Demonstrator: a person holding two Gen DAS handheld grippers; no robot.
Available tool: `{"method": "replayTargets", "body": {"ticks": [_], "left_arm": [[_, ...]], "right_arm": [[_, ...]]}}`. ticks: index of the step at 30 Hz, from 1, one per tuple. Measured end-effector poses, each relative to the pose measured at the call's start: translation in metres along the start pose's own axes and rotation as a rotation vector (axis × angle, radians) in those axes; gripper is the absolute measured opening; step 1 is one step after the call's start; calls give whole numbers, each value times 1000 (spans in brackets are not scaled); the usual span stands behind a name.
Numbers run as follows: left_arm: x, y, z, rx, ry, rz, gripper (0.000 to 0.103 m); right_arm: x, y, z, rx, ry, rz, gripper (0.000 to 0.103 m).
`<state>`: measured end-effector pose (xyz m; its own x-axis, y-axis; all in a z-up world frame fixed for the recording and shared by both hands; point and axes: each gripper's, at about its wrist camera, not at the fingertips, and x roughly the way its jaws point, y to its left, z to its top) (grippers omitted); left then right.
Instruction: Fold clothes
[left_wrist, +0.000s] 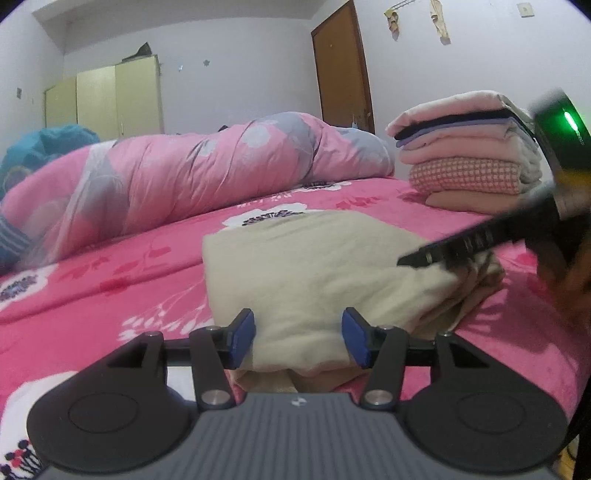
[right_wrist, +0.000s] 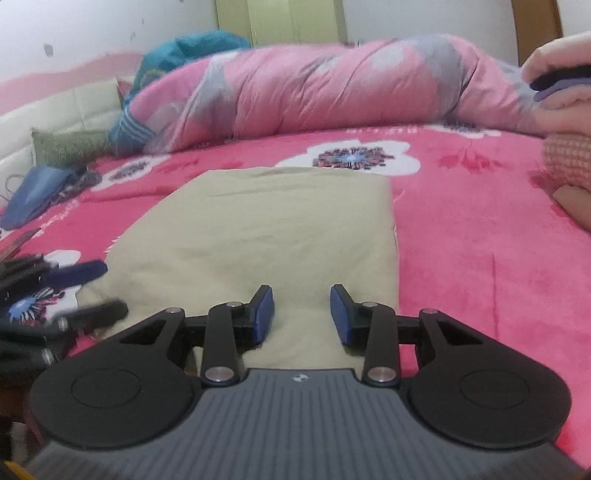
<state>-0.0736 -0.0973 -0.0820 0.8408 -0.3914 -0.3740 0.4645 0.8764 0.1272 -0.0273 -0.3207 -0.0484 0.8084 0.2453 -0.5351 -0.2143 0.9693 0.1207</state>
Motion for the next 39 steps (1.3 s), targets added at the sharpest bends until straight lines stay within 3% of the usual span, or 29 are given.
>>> {"method": "replayTargets", "body": {"ticks": [6,11,13,18,21,24,26,29,32,33,35,39], "left_arm": [[0,2,-2,-19,-7,-7,55],[0,5,-7,-26,-26,-18,55],[0,7,-9,-35,-38,-27,55],[-1,9,-13,-42,-59,-37,55],[-2,10,-15,-45,-68,-43,56],[-2,11,-16,-52,-74,-52,56],[-2,11,-17,-56,-81,-56,56],[-1,11,-18,-52,-85,-55,57],[-1,11,-19,-53,-90,-56,57],[0,12,-19,-57,-88,-55,57],[0,14,-19,-68,-88,-64,57],[0,13,-19,-61,-91,-63,58]], "right_arm": [[14,0,59,-35,-79,-37,34],[67,-22,40,25,71,-53,34],[64,-17,62,10,138,-75,34],[74,-16,99,68,117,-30,34],[113,-26,86,150,201,-46,33],[116,-30,90,213,201,-50,32],[110,-17,105,203,218,-70,35],[106,16,124,142,190,62,35],[133,53,121,34,249,139,34],[150,60,113,-6,288,123,35],[168,63,106,-68,273,117,38],[178,55,130,-9,305,35,40]]}}
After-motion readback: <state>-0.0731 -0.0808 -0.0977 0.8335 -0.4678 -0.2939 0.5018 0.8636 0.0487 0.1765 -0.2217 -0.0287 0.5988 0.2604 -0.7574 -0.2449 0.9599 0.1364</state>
